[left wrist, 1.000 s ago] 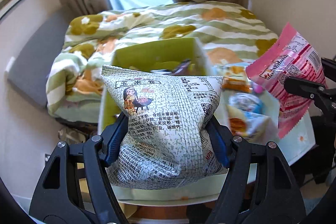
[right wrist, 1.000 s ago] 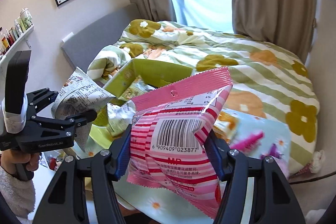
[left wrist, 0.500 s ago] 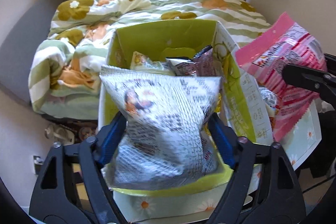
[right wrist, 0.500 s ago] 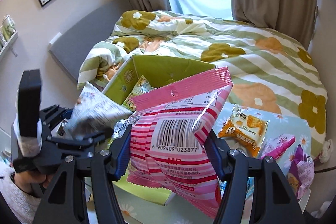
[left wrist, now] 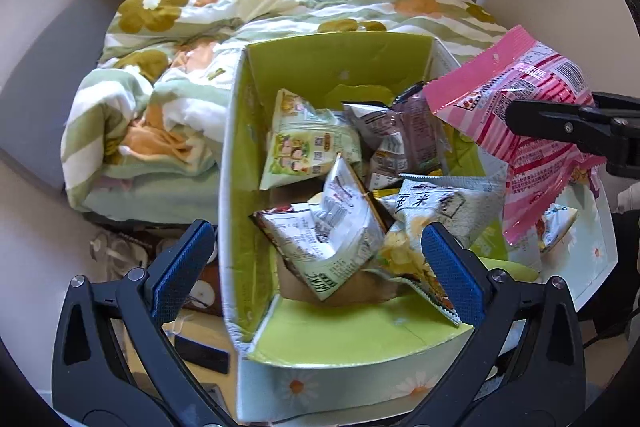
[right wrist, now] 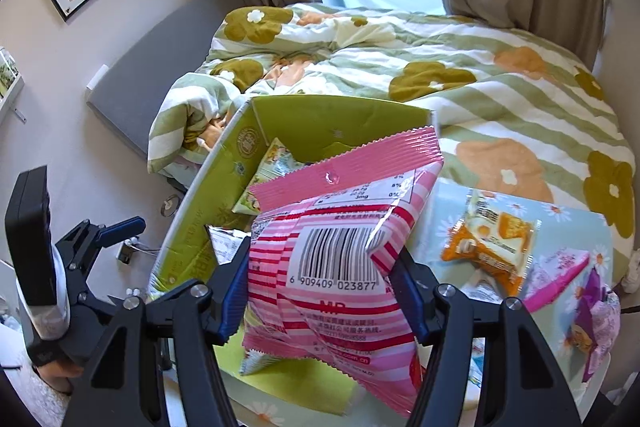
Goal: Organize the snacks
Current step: 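Carry both bags over the box and open both tools to drop them, then move both tools back over the remaining snack bags on the table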
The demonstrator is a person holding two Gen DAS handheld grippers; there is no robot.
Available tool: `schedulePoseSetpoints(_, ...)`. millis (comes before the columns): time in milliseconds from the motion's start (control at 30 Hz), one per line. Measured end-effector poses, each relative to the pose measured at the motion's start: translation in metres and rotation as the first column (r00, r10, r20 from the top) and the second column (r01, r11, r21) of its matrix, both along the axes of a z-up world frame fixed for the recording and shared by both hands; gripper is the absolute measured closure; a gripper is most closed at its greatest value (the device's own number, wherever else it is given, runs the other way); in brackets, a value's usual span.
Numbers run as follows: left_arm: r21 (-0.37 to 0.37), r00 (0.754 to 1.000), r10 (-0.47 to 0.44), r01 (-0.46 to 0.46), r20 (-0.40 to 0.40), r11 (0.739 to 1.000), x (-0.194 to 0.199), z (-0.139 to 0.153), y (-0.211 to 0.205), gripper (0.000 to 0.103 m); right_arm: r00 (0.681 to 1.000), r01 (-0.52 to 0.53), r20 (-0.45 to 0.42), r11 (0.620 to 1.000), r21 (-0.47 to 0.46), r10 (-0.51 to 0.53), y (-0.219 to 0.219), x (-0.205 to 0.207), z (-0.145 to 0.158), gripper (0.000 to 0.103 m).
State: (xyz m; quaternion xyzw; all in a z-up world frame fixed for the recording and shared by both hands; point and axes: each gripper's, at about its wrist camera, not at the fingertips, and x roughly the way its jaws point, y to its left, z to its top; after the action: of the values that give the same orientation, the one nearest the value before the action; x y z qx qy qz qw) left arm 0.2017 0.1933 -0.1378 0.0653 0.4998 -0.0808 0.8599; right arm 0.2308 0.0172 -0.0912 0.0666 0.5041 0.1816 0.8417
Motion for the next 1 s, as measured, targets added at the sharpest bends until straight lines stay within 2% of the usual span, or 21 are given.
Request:
schedulePoseSetpoints(300, 0.014, 1.000, 0.003, -0.003, -0.007, 1.000, 0.012, 0.000, 0.014, 0.001, 0.999, -0.007, -0.033, 1.000, 0.022, 0.008, 0.033, 0.041, -0.009, 0.042)
schedulePoseSetpoints(367, 0.015, 1.000, 0.006, -0.006, -0.012, 1.000, 0.014, -0.002, 0.015, 0.001, 0.999, -0.004, -0.040, 1.000, 0.029, 0.005, 0.037, 0.044, -0.013, 0.037)
schedulePoseSetpoints(400, 0.014, 1.000, 0.008, -0.007, -0.015, 1.000, 0.015, -0.002, 0.015, 0.001, 0.999, -0.001, -0.040, 0.999, 0.032, 0.002, 0.037, 0.044, -0.014, 0.030)
schedulePoseSetpoints(433, 0.014, 1.000, 0.009, -0.009, -0.018, 1.000, 0.015, -0.004, 0.016, 0.001, 0.999, 0.006, -0.036, 0.999, 0.034, -0.005, 0.037, 0.044, -0.015, 0.015)
schedulePoseSetpoints(500, 0.022, 1.000, 0.011, -0.010, -0.022, 1.000, 0.015, -0.006, 0.016, 0.001, 1.000, 0.014, -0.023, 0.999, 0.046, -0.013, 0.035, 0.041, -0.015, 0.000)
schedulePoseSetpoints(567, 0.026, 1.000, 0.010, -0.010, -0.024, 1.000, 0.015, -0.006, 0.016, 0.001, 1.000, 0.017, 0.002, 0.998, 0.062, -0.017, 0.031, 0.036, -0.014, 0.000)
schedulePoseSetpoints(767, 0.023, 0.999, 0.022, -0.021, -0.035, 1.000, 0.011, -0.005, 0.017, 0.001, 0.999, 0.008, 0.053, 1.000, 0.008, -0.008, 0.027, 0.022, -0.007, 0.000)
schedulePoseSetpoints(1000, 0.033, 0.999, 0.034, -0.034, 0.001, 0.999, 0.002, 0.020, 0.016, 0.001, 0.992, 0.009, 0.128, 1.000, -0.018, -0.007, 0.015, 0.001, 0.021, 0.000)
